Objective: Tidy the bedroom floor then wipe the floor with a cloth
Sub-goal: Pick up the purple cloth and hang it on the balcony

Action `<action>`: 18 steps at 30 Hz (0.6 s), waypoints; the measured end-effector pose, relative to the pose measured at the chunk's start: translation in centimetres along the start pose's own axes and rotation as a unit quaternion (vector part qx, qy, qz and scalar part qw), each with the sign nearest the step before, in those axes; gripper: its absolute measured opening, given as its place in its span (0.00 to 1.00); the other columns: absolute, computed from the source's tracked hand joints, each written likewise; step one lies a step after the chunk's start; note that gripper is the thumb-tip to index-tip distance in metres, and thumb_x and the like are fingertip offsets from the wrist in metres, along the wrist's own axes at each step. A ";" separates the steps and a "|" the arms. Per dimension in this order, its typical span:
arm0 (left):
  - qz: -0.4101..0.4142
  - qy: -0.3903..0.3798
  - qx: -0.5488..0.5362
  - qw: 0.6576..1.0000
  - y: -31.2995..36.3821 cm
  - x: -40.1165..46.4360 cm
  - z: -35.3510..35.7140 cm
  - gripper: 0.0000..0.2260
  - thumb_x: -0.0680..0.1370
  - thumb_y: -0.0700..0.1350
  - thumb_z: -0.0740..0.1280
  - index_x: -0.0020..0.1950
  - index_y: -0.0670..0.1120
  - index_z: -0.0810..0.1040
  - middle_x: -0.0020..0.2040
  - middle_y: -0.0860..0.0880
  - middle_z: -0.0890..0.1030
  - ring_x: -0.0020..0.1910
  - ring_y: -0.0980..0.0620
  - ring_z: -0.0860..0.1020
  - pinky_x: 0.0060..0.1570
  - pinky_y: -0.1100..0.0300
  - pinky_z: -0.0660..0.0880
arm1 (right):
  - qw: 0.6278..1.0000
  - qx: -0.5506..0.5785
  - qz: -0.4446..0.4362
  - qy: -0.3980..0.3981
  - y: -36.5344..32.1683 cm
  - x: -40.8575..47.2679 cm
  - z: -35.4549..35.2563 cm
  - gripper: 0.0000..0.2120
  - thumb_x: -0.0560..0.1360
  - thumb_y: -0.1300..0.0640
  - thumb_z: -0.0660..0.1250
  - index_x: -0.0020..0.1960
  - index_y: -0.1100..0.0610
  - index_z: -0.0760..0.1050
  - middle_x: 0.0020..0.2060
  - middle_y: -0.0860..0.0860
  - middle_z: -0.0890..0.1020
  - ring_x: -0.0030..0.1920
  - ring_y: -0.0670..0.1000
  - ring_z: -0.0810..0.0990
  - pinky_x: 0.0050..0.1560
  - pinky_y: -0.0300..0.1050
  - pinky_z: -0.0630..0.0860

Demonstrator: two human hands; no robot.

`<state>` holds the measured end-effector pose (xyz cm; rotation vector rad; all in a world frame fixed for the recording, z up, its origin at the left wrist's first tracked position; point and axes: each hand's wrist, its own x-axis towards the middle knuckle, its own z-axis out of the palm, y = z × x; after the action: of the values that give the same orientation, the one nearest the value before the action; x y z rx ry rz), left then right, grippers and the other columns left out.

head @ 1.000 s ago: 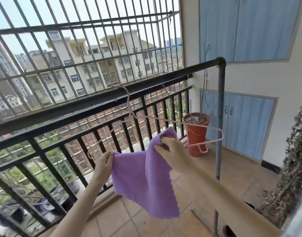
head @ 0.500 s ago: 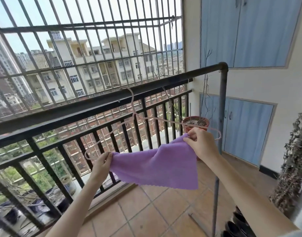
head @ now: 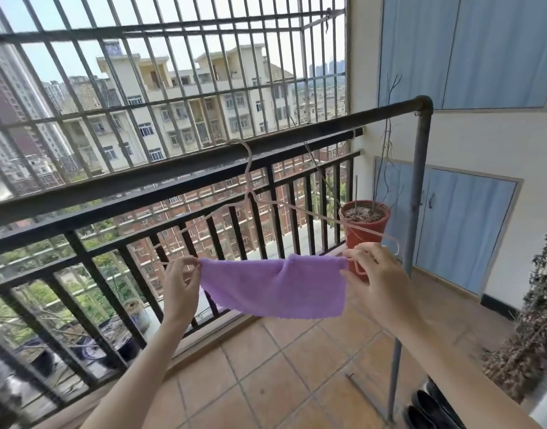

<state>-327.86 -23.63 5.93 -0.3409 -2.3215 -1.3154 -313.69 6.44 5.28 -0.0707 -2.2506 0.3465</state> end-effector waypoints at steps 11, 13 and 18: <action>-0.018 -0.017 0.076 0.997 -0.4 1.6 -0.9 0.02 0.78 0.37 0.63 0.48 0.42 0.75 0.46 0.46 0.78 0.45 0.49 0.76 0.44 0.62 0.71 | 0.999 -0.026 -0.019 0.009 0.4 1.2 0.2 0.07 0.67 0.64 0.75 0.44 0.58 0.84 0.37 0.51 0.82 0.37 0.53 0.80 0.33 0.45 0.77; -0.027 -0.009 0.084 0.996 0.1 1.7 -1.0 0.04 0.79 0.36 0.61 0.51 0.38 0.75 0.46 0.45 0.77 0.45 0.49 0.74 0.44 0.63 0.69 | 1.000 -0.015 -0.018 0.003 0.7 1.2 0.0 0.06 0.68 0.64 0.74 0.45 0.58 0.83 0.38 0.51 0.83 0.36 0.52 0.80 0.33 0.44 0.77; -0.043 0.000 0.111 0.993 0.2 2.6 -1.5 0.05 0.80 0.37 0.60 0.51 0.36 0.74 0.44 0.43 0.77 0.43 0.46 0.74 0.43 0.58 0.68 | 1.000 0.009 0.012 0.017 0.9 1.4 0.0 0.03 0.72 0.63 0.70 0.43 0.61 0.82 0.41 0.51 0.82 0.33 0.51 0.80 0.30 0.39 0.74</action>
<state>-329.59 -24.84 8.06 -0.1723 -2.4766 -1.0799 -314.67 7.56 6.09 -0.0929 -2.2148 0.3748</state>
